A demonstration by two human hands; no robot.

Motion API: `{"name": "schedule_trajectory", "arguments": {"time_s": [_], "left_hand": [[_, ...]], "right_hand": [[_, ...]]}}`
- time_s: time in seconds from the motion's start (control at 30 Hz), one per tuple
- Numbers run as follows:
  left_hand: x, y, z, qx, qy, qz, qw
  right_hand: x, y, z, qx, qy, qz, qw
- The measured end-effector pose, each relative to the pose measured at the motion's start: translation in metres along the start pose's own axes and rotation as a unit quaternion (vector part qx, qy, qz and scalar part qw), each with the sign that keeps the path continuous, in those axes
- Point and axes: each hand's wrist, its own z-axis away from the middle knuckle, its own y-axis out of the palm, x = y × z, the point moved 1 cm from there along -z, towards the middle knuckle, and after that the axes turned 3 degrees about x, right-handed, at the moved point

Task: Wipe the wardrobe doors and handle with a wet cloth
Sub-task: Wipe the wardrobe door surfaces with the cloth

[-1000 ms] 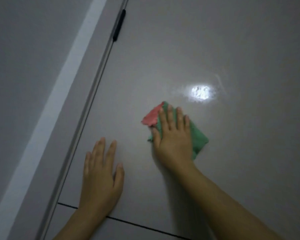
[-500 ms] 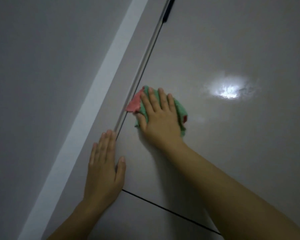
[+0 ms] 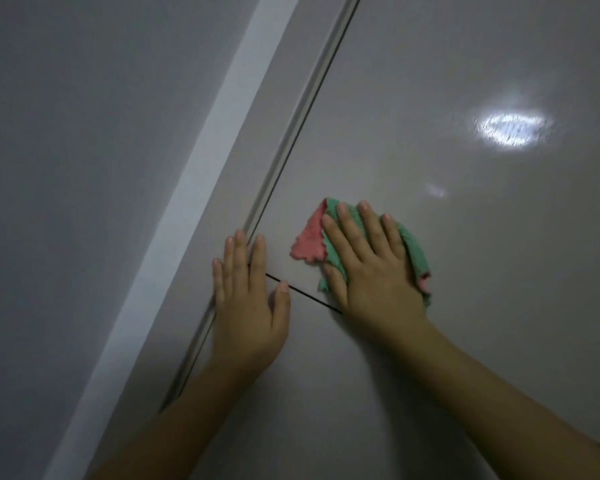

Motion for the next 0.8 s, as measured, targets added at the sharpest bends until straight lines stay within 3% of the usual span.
{"name": "schedule_trajectory", "arguments": {"time_s": [0.13, 0.2, 0.3, 0.4, 0.43, 0.5, 0.63, 0.7, 0.8], "left_hand": [[-0.006, 0.019, 0.032, 0.007, 0.008, 0.019, 1.000], [-0.012, 0.022, 0.038, 0.012, -0.008, 0.027, 1.000], [-0.019, 0.026, 0.044, 0.015, -0.028, 0.036, 0.999], [-0.021, 0.031, 0.042, -0.010, -0.046, 0.021, 0.999], [-0.024, 0.032, 0.040, -0.018, -0.057, 0.021, 0.998], [-0.033, 0.036, 0.044, -0.022, -0.075, 0.025, 0.997], [-0.068, 0.045, 0.062, 0.016, -0.027, 0.032, 0.999], [-0.086, 0.048, 0.068, 0.025, -0.019, 0.029, 0.999], [-0.109, 0.048, 0.066, 0.027, 0.021, 0.019, 0.999]], "right_hand": [[-0.001, -0.002, 0.111, 0.090, -0.147, -0.025, 0.985], [-0.046, -0.023, 0.136, 0.098, -0.147, -0.008, 0.984], [-0.104, -0.048, 0.120, 0.073, -0.015, 0.049, 0.996], [-0.093, -0.038, 0.075, -0.011, 0.150, 0.068, 0.986], [-0.080, -0.031, 0.067, -0.034, 0.166, 0.058, 0.984], [-0.048, -0.016, 0.082, -0.032, 0.100, 0.018, 0.994], [-0.018, -0.011, 0.185, 0.086, -0.114, -0.043, 0.989], [-0.053, -0.026, 0.212, 0.097, -0.119, -0.032, 0.988], [-0.131, -0.051, 0.195, 0.051, -0.004, 0.045, 0.998]]}}
